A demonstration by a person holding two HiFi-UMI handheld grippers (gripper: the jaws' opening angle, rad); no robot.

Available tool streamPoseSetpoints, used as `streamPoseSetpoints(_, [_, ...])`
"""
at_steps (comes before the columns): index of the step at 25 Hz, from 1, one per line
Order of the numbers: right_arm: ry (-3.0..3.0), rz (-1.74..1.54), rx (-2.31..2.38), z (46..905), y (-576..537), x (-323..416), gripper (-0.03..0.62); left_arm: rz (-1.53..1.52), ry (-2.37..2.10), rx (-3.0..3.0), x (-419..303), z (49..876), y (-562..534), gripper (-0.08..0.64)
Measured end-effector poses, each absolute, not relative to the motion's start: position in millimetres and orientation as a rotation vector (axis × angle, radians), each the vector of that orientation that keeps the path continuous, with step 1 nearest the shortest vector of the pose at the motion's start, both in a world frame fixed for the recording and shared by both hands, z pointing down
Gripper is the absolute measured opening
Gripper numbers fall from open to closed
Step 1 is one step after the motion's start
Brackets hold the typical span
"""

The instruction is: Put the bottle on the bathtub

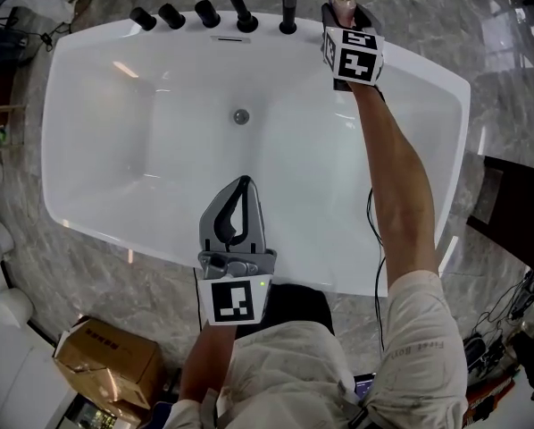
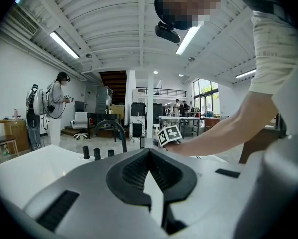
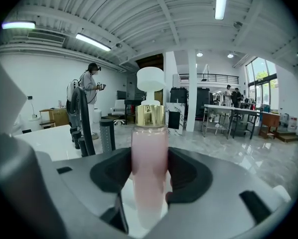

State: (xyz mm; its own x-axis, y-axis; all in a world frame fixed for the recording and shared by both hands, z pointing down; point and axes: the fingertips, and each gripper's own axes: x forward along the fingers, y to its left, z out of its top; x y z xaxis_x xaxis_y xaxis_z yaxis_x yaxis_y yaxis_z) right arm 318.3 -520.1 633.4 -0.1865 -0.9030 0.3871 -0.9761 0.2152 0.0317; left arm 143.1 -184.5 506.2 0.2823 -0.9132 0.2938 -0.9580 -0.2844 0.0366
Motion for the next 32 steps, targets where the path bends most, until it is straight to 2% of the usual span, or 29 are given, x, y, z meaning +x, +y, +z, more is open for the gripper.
streamPoseSetpoints(32, [-2.187,0.245,1.875,642.3,-500.7,333.1,0.196,0.343,-1.694,2.359,161.2,514.5,-180.2,0.0])
